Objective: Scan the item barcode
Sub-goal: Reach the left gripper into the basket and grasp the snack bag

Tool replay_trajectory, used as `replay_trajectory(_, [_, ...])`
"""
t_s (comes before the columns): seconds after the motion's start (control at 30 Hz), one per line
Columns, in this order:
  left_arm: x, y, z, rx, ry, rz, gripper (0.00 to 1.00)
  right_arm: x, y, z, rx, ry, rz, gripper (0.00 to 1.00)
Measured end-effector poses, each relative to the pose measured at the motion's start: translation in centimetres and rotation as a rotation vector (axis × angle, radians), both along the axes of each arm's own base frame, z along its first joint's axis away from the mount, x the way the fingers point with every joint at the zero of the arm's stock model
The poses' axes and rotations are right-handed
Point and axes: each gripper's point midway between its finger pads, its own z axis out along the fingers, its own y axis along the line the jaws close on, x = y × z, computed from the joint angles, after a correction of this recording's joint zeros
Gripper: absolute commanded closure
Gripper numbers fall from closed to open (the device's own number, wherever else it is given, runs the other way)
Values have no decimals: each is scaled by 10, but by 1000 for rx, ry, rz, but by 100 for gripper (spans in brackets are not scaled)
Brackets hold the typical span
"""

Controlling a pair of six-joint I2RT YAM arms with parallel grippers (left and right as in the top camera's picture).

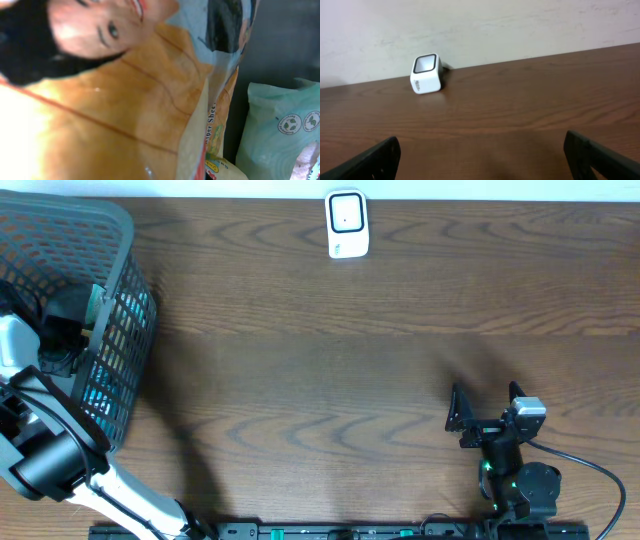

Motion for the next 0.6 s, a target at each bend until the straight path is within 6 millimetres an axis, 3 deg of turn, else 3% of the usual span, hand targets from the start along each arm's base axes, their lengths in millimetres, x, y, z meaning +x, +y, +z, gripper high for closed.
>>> replay_trajectory(0.2, [-2,2,8,9,-13,-6,93,0,0,0,0,0,0,1])
replay_trajectory(0.3, [-3,7,30,41,-52,3,93,0,0,0,0,0,0,1])
replay_trajectory(0.47, [-7,18,115,180,-218,27,93,0,0,0,0,0,0,1])
replay_trajectory(0.6, [-20,14,187,295,-351,40,93,0,0,0,0,0,0,1])
